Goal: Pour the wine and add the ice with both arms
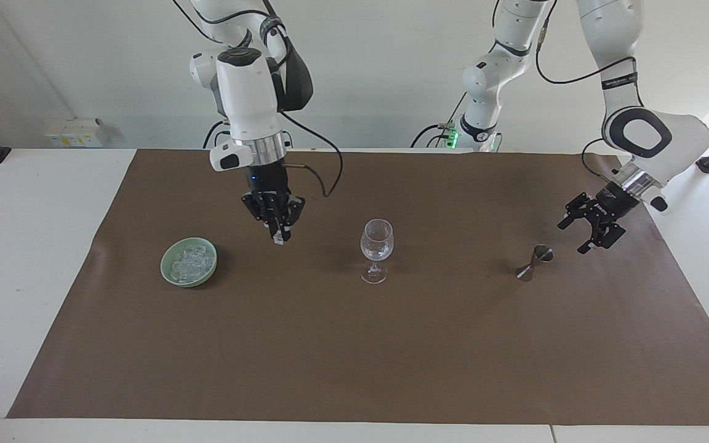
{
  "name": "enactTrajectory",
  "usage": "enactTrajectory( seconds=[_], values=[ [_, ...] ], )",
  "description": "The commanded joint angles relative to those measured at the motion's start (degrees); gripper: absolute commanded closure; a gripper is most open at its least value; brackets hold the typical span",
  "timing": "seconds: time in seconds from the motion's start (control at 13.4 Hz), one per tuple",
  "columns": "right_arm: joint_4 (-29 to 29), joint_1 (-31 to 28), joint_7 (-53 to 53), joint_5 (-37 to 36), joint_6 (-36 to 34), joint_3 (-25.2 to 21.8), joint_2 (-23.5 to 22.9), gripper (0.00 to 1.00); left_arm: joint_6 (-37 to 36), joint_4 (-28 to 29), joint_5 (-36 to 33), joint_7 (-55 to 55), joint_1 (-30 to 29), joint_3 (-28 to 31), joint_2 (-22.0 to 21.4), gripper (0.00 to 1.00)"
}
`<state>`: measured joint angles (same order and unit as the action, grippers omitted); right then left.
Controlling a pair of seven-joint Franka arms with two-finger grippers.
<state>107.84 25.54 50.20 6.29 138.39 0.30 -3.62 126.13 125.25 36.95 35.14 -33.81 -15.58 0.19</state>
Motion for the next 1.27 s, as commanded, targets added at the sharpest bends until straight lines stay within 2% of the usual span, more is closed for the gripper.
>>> enactTrajectory(
  seconds=[0.0, 0.3, 0.37, 0.75, 0.9, 1.05, 1.2],
  values=[
    [-1.23, 1.96, 1.12, 2.85, 1.26, 0.14, -1.04, 1.00, -2.99, -2.45, -5.90, -5.76, -0.47, 1.16, -0.98, 0.00],
    [-0.88, 3.90, 0.42, 2.94, 2.83, 0.75, -2.52, 1.00, -6.33, -6.50, -13.11, -15.60, -0.47, 2.48, -1.86, 0.00],
    [-0.62, 3.90, 0.59, 2.94, 5.02, 1.80, -2.96, 1.00, -7.82, -8.08, -13.65, -17.80, -0.47, 3.09, -1.86, 0.00],
    [1.22, 4.08, 0.51, 2.94, 5.31, 2.86, -3.41, 1.00, -17.66, -16.42, -22.60, -29.67, 0.66, 3.45, -2.04, 0.00],
    [1.67, 4.08, 0.51, 2.94, 5.39, 2.95, -3.32, 0.74, -21.70, -19.42, -25.60, -32.93, 3.64, 3.54, -2.65, 0.00],
    [1.67, 4.08, 0.60, 2.94, 5.66, 2.95, -3.41, 0.64, -24.26, -21.44, -28.50, -33.56, 7.51, 3.63, -3.18, 0.00],
    [1.49, 3.99, 0.60, 2.94, 5.75, 2.95, -3.50, 0.39, -27.50, -24.69, -30.00, -33.64, 12.42, 5.20, -3.53, 0.00]
  ],
)
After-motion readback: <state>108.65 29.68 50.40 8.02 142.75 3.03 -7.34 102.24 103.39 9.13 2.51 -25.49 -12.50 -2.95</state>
